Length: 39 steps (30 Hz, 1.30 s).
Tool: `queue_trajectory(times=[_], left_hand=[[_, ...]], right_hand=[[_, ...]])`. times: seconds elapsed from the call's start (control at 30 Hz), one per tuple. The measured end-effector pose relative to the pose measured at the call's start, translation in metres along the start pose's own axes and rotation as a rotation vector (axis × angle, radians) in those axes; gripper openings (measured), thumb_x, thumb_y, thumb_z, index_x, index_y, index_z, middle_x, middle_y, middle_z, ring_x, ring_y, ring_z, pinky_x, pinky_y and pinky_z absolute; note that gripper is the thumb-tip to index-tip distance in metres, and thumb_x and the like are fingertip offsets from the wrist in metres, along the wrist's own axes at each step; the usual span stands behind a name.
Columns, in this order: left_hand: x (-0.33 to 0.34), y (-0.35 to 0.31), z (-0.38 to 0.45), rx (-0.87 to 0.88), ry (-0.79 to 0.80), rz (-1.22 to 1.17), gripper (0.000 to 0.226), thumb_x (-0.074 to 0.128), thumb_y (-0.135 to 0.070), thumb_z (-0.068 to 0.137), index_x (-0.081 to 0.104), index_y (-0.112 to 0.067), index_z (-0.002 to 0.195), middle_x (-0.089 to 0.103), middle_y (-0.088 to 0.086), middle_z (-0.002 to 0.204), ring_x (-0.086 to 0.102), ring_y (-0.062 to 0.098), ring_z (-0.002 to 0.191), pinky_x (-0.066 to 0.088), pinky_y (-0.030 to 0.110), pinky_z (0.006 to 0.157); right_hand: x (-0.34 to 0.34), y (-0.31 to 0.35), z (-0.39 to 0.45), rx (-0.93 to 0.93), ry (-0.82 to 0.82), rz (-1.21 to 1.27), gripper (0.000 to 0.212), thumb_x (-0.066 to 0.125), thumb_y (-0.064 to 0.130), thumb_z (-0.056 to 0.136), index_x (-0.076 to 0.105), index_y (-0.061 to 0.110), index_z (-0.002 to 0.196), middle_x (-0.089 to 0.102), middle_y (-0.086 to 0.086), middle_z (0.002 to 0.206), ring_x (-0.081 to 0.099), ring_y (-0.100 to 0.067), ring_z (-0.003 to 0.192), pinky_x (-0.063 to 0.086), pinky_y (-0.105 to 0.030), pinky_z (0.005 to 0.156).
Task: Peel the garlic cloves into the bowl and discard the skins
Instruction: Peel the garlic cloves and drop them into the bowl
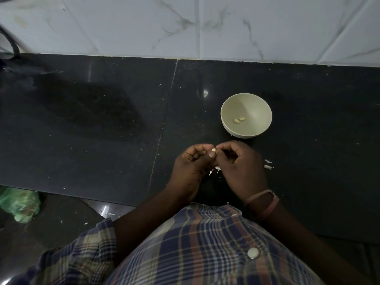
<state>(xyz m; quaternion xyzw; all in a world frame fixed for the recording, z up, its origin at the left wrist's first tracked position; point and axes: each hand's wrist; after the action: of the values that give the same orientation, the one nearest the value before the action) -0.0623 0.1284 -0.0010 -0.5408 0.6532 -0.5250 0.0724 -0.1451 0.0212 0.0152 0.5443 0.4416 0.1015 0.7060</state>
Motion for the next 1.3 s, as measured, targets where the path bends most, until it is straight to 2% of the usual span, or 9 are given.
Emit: queue_trajectory(times=[0.13,0.27,0.37,0.5,0.63,0.7,0.93,1.13,1.3], left_hand=[[0.0,-0.001,-0.001,0.004,-0.009,0.055,0.016,0.063,0.003,0.091,0.068,-0.001,0.106,0.073,0.016,0.098,0.073,0.022,0.083,0.059,0.031,0.074],[0.0,-0.003,-0.003,0.022,-0.018,0.153,0.015,0.067,0.001,0.091,0.072,-0.004,0.103,0.075,0.018,0.099,0.072,0.023,0.087,0.058,0.034,0.08],[0.001,-0.009,-0.004,0.063,-0.011,0.258,0.014,0.069,0.0,0.09,0.074,-0.007,0.101,0.077,0.017,0.097,0.072,0.025,0.09,0.058,0.038,0.085],[0.004,-0.016,-0.005,0.131,-0.012,0.341,0.014,0.07,0.002,0.089,0.075,-0.004,0.1,0.079,0.007,0.089,0.074,0.014,0.084,0.058,0.024,0.075],[0.007,-0.019,-0.006,0.152,0.014,0.36,0.015,0.071,0.004,0.087,0.076,-0.008,0.095,0.079,0.003,0.087,0.074,0.012,0.082,0.057,0.02,0.073],[0.008,-0.019,-0.005,0.165,0.014,0.37,0.015,0.071,0.004,0.086,0.076,-0.009,0.093,0.079,0.003,0.086,0.074,0.011,0.082,0.057,0.02,0.073],[0.007,-0.017,-0.002,0.205,0.032,0.425,0.018,0.072,0.002,0.087,0.078,-0.015,0.093,0.079,0.005,0.091,0.075,0.014,0.086,0.056,0.022,0.077],[0.009,-0.018,0.0,0.209,0.046,0.426,0.016,0.071,0.003,0.088,0.077,-0.009,0.097,0.079,0.004,0.091,0.075,0.013,0.086,0.056,0.021,0.075],[0.01,-0.018,0.003,0.197,0.043,0.402,0.016,0.07,0.004,0.088,0.076,-0.003,0.101,0.079,0.01,0.094,0.074,0.016,0.087,0.057,0.024,0.079]], right_hand=[[-0.001,-0.002,0.001,-0.004,0.001,-0.006,0.003,0.072,0.02,0.087,0.073,0.017,0.087,0.07,0.007,0.081,0.065,-0.006,0.075,0.055,-0.03,0.072],[-0.004,-0.004,0.003,0.012,0.003,-0.01,0.003,0.073,0.02,0.085,0.073,0.018,0.083,0.071,0.006,0.076,0.066,-0.008,0.071,0.056,-0.036,0.069],[-0.008,-0.005,0.004,0.039,0.042,0.001,0.002,0.073,0.018,0.086,0.074,0.017,0.084,0.072,0.006,0.074,0.068,-0.007,0.068,0.058,-0.035,0.068],[-0.013,-0.001,0.007,0.152,0.116,0.14,0.005,0.071,0.015,0.089,0.074,0.015,0.086,0.073,0.0,0.07,0.072,-0.014,0.061,0.06,-0.035,0.064],[-0.018,0.003,0.008,0.202,0.169,0.25,0.008,0.067,0.008,0.091,0.073,0.009,0.086,0.073,-0.006,0.068,0.073,-0.019,0.059,0.059,-0.031,0.06],[-0.018,0.005,0.008,0.207,0.169,0.253,0.008,0.068,0.008,0.09,0.073,0.009,0.085,0.073,-0.006,0.068,0.073,-0.019,0.058,0.058,-0.03,0.059],[-0.014,0.003,0.011,0.198,0.113,0.19,0.007,0.074,0.013,0.085,0.073,0.014,0.078,0.072,-0.005,0.066,0.072,-0.02,0.057,0.06,-0.041,0.06],[-0.015,0.003,0.011,0.208,0.09,0.179,0.008,0.076,0.018,0.084,0.071,0.015,0.078,0.071,-0.003,0.065,0.071,-0.019,0.056,0.058,-0.036,0.058],[-0.016,0.002,0.014,0.241,0.091,0.238,0.007,0.075,0.015,0.084,0.071,0.011,0.079,0.071,-0.007,0.066,0.072,-0.024,0.057,0.059,-0.038,0.058]])
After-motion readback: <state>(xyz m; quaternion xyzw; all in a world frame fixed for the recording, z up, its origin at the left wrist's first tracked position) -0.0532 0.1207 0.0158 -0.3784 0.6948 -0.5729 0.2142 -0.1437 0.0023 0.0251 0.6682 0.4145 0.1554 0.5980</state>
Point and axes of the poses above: each hand's wrist, its own z-axis towards the middle knuckle, its own x-axis out of the palm, y = z × x
